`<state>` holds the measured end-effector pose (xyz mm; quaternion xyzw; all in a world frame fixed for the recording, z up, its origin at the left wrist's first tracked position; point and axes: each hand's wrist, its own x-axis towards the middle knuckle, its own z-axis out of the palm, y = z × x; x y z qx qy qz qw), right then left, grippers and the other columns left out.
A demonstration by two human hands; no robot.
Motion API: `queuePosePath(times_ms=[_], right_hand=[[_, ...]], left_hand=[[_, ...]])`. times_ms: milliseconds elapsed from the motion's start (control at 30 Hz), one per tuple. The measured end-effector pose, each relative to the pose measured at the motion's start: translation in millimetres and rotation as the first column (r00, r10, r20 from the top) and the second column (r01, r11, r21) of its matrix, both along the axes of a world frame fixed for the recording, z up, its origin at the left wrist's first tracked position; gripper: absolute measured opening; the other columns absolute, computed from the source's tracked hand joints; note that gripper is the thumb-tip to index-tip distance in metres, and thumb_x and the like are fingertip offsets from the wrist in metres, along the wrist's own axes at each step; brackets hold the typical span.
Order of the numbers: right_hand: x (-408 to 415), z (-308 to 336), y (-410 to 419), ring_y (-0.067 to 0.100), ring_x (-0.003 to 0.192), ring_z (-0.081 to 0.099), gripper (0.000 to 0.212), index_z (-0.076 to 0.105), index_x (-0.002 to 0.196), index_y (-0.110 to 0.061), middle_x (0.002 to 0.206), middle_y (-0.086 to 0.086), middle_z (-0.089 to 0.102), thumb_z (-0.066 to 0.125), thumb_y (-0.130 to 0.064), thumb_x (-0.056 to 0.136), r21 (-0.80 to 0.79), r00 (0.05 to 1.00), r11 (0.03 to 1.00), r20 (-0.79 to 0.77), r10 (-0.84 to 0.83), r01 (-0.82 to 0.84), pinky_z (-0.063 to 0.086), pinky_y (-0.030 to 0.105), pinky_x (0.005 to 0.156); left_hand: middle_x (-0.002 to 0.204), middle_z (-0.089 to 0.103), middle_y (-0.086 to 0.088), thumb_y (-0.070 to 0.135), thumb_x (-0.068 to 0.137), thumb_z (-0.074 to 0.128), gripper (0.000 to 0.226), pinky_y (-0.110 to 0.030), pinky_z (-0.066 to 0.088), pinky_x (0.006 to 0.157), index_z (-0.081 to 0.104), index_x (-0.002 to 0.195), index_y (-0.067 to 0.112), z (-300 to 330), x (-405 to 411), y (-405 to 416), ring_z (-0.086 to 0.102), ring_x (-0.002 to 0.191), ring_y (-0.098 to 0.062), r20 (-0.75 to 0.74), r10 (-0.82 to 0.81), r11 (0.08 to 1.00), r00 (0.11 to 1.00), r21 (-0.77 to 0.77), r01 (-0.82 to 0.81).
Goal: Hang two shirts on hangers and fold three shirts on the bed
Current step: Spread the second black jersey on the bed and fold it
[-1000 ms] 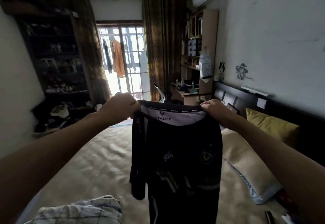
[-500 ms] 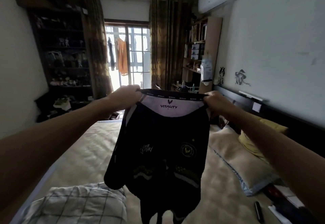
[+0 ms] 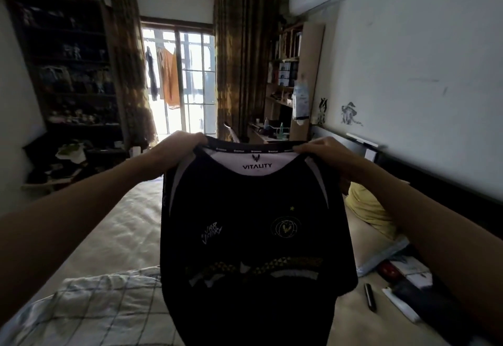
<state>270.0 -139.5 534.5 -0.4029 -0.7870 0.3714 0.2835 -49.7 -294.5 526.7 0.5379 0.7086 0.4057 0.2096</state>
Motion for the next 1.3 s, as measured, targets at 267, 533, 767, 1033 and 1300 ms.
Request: queuePosePath(times_ms=[267, 533, 767, 1033, 1300], right_hand=[[67.0, -35.2, -44.0, 0.021, 0.087, 0.073, 0.018, 0.077, 0.098, -0.002, 0.099, 0.015, 0.075, 0.071, 0.004, 0.082, -0.375, 0.846, 0.766, -0.113, 0.521, -0.522, 0.059, 0.025, 0.075], [80.3, -134.7, -39.2, 0.008, 0.095, 0.069, 0.037, 0.070, 0.118, -0.008, 0.107, 0.001, 0.073, 0.075, 0.000, 0.082, -0.716, 0.578, 0.320, -0.140, 0.804, -0.620, 0.055, 0.022, 0.083], [26.6, -263.8, 74.5, 0.022, 0.100, 0.071, 0.025, 0.075, 0.112, -0.006, 0.112, 0.015, 0.073, 0.067, -0.005, 0.088, -0.721, 0.939, 0.612, -0.172, 0.297, -0.326, 0.056, 0.027, 0.085], [-44.4, -485.8, 200.3, 0.017, 0.085, 0.071, 0.027, 0.073, 0.105, -0.001, 0.097, 0.011, 0.076, 0.075, -0.016, 0.083, -0.761, 0.993, 0.640, -0.057, 0.102, -0.110, 0.055, 0.024, 0.075], [-107.2, -687.7, 268.9, 0.004, 0.076, 0.068, 0.013, 0.077, 0.092, -0.009, 0.081, -0.002, 0.077, 0.070, 0.002, 0.088, -0.739, 0.996, 0.674, 0.067, 0.066, 0.005, 0.053, 0.019, 0.074]], left_hand=[[0.107, 0.079, -0.002, 0.030, 0.075, 0.082, 0.031, -0.032, 0.060, 0.088, 0.079, 0.105, 0.028, -12.3, 31.5, -85.9, 0.076, 0.099, -0.019, 0.060, -0.437, 0.836, 0.897, -0.341, 0.430], [0.128, 0.064, 0.014, 0.085, 0.067, 0.068, 0.079, -0.032, 0.037, 0.116, 0.065, 0.127, 0.034, -105.2, 44.4, -85.0, 0.051, 0.131, -0.002, -0.049, -0.805, 0.433, 0.591, -0.729, 0.530], [0.114, 0.076, -0.016, 0.021, 0.087, 0.080, 0.030, -0.041, 0.054, 0.097, 0.076, 0.114, 0.008, -215.3, -4.3, 40.5, 0.071, 0.111, -0.032, 0.375, -0.361, 0.645, 0.854, -0.561, 0.519], [0.063, 0.051, 0.016, 0.045, 0.079, 0.084, 0.036, -0.024, 0.035, 0.059, 0.077, 0.078, 0.010, -444.1, -60.0, 178.0, 0.045, 0.060, 0.004, 0.255, -0.146, 0.710, 0.956, -0.646, 0.281], [0.068, 0.053, 0.010, 0.049, 0.086, 0.072, 0.055, -0.028, 0.033, 0.060, 0.074, 0.092, -0.006, -664.7, -107.0, 236.9, 0.044, 0.064, -0.005, 0.260, 0.126, 0.796, 0.958, -0.603, 0.059]])
